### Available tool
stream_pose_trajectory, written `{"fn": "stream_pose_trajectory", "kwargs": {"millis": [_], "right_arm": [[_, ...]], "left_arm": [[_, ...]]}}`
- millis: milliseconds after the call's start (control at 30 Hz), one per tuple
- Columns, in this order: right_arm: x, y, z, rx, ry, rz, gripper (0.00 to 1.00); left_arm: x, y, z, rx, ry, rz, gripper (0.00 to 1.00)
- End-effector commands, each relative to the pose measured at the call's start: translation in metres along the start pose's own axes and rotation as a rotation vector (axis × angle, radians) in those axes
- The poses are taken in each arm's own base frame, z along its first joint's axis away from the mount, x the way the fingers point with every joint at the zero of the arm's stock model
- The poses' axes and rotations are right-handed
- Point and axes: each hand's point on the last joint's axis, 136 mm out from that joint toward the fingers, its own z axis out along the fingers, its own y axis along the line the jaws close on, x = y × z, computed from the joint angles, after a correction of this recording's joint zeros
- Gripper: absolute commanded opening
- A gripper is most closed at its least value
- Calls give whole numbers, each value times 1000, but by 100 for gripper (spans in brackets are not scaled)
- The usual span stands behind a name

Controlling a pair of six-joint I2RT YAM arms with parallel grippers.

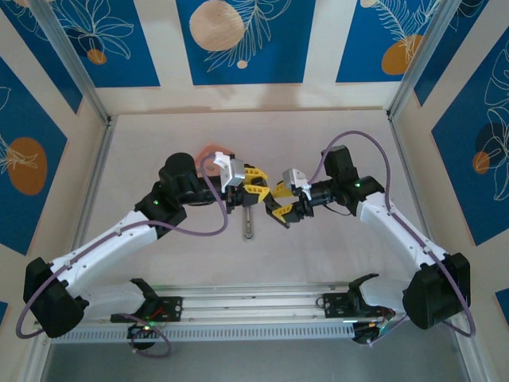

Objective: Load the staples into the stapler

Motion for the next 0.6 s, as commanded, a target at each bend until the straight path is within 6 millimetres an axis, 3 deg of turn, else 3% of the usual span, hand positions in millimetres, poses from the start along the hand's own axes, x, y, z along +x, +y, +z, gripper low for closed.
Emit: {"fn": "stream_pose_trajectory", "kwargs": {"millis": [0,333,467,567], "right_arm": [[-10,6,0,-47,-25,-18,48],[-8,5,1,-64,-31,-12,39],[-9,6,-1,-65,-39,-15,25],[-11,6,-5,-53,-49,-12,12]], "left_arm": [[-34,-6,-3,31,-106,79,16],[-39,-8,-4,42,-121,80,17],[-37,-6,-4,29,-117,77,18],[-33,-1,-4,-4,-110,73,25]]}}
